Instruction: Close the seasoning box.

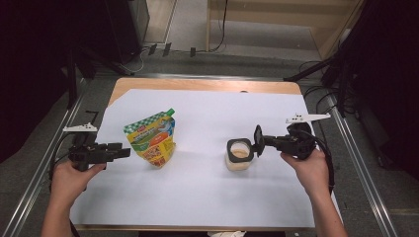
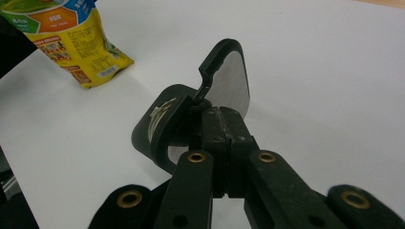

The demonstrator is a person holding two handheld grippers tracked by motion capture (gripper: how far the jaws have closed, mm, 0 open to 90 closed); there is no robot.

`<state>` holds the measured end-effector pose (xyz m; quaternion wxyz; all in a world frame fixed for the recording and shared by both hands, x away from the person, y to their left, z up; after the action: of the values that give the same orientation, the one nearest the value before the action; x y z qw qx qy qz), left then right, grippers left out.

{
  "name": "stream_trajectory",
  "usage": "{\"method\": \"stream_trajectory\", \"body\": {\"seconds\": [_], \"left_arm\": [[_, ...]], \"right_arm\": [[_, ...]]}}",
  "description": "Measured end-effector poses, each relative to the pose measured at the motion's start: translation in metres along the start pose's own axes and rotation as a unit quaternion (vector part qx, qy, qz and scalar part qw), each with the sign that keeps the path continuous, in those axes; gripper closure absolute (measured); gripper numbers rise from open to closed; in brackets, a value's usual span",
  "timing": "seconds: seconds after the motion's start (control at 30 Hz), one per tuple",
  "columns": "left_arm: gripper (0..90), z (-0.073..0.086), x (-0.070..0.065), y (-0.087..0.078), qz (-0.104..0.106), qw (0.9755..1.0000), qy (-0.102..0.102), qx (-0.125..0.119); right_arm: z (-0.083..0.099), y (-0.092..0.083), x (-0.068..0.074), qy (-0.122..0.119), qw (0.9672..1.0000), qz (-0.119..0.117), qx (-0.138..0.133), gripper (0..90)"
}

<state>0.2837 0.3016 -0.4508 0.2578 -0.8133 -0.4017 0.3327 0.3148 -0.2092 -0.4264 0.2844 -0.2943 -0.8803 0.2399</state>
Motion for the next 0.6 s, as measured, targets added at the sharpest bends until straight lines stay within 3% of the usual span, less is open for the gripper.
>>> {"method": "stream_trajectory", "body": {"seconds": [0.07,0.6], "left_arm": [[44.1,0.000,0.000,0.003,-0.003,1.0000,0.007,-0.003],[44.4,-0.004,-0.005,0.014,-0.008,0.9999,0.005,-0.006]], "right_arm": [[0.000,0.001,0.001,-0.001,1.0000,-0.001,-0.001,90.0],[-0.001,0.009,0.010,-0.009,0.9998,-0.018,-0.006,90.0]]}}
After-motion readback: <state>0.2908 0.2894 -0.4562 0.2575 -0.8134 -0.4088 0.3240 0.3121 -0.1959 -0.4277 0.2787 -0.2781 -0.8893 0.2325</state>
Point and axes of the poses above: each handheld gripper's, and its own axes: y roughly forward along the jaws, z roughly out of its underside, x roughly to its left, the point moved 4 cm from there along y, roughly forward along the jaws, and after that the axes turned 5 degrees about -z, right-handed, at the moved point
